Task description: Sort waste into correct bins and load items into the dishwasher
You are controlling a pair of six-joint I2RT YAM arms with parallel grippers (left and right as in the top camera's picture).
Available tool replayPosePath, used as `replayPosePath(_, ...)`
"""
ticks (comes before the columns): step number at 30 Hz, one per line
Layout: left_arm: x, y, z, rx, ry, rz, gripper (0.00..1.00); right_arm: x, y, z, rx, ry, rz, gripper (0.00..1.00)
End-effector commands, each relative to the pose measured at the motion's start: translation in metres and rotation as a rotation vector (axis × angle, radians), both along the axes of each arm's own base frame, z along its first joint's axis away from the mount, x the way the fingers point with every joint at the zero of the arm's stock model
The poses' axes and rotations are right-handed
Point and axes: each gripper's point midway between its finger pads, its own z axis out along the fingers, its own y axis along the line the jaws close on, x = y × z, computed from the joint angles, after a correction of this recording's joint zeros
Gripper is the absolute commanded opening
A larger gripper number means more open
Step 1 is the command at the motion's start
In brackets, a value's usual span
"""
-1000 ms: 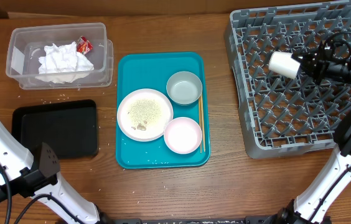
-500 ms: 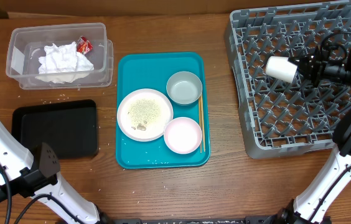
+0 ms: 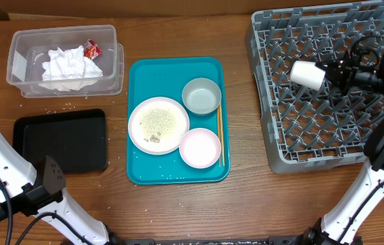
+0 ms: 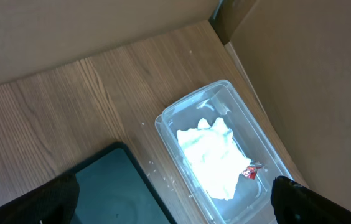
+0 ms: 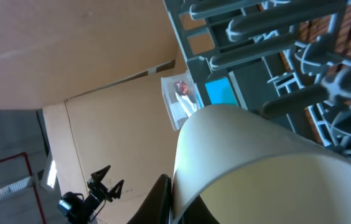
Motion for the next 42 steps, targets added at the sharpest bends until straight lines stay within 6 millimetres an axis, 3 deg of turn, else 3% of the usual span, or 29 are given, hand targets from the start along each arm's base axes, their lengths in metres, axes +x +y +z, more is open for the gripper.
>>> replayPosePath(1, 0.003, 0.001, -0.003, -0.007, 0.001, 0.004, 1.0, -0.004, -0.008, -0.015, -0.086, 0.069, -0.007, 0.12)
replayPosePath(5, 0.003, 0.001, -0.003, -0.007, 0.001, 0.004, 1.0, -0.01, -0.015, -0.026, -0.141, 0.138, -0.014, 0.14)
replayPosePath(11, 0.003, 0.001, -0.003, -0.007, 0.001, 0.004, 1.0, -0.02, -0.049, -0.015, -0.283, 0.203, -0.054, 0.15)
replayPosePath(17, 0.003, 0.001, -0.003, -0.007, 0.001, 0.004, 1.0, -0.038, -0.094, 0.006, -0.505, 0.323, -0.125, 0.17)
replayPosePath(22, 0.003, 0.001, -0.003, -0.007, 0.001, 0.004, 1.0, -0.04, -0.107, 0.056, -0.605, 0.273, -0.182, 0.18)
replayPosePath(26, 0.003, 0.001, -0.003, -0.007, 0.001, 0.004, 1.0, -0.039, -0.094, 0.088, -0.677, 0.207, -0.177, 0.18)
replayPosePath(30, 0.003, 0.001, -0.003, -0.007, 0.001, 0.004, 1.0, -0.035, -0.066, 0.095, -0.739, 0.176, -0.118, 0.24)
replayPosePath(32, 0.003, 0.001, -0.003, -0.007, 0.001, 0.004, 1.0, -0.032, -0.049, 0.089, -0.797, 0.181, -0.07, 0.22)
replayPosePath(37, 0.003, 0.001, -0.003, -0.007, 0.001, 0.004, 1.0, -0.032, -0.025, 0.056, -1.058, 0.312, 0.003, 0.06)
replayPosePath(42, 0.003, 0.001, -0.003, -0.007, 0.001, 0.004, 1.0, -0.034, 0.003, 0.032, -1.159, 0.35, 0.091, 0.04)
